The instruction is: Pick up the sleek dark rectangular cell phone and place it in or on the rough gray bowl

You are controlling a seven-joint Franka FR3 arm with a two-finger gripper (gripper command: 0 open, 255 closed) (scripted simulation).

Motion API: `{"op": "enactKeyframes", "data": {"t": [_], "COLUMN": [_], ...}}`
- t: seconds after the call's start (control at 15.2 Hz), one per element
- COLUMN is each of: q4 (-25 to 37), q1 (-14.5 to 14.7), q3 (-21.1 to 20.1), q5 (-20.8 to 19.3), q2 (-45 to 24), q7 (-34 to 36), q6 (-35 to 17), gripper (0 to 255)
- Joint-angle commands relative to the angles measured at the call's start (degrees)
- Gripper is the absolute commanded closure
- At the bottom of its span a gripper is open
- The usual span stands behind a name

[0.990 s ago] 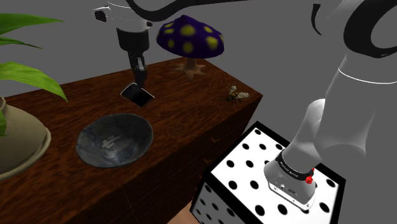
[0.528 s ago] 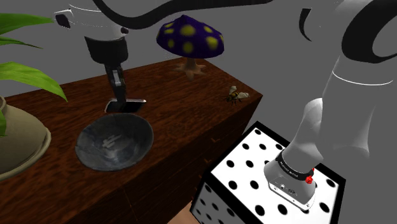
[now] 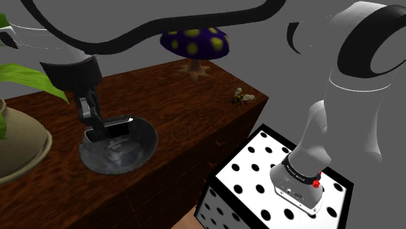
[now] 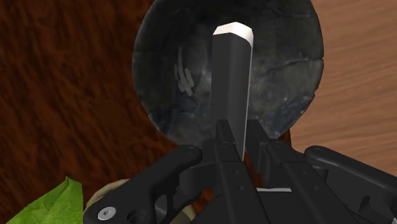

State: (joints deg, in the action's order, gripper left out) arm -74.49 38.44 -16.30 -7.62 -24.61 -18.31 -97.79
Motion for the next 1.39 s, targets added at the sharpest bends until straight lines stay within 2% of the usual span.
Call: {"op": "enactKeyframes", "data": {"t": [0.0, 0.73, 1.25, 1.32], "q4": [-1.2, -9.0, -9.4, -9.6], "q1": [0.1, -0.4, -0.4, -0.4], "q3": [0.0, 0.2, 0.2, 0.2], "q5": [-0.1, -0.4, -0.4, -0.4], "q2": [-0.2, -0.6, -0.7, -0.7], "q7": [0.4, 0.8, 0.8, 0.9], "q6": [-1.4, -9.6, -10.0, -10.2], "gripper": [255, 255, 255, 0]}}
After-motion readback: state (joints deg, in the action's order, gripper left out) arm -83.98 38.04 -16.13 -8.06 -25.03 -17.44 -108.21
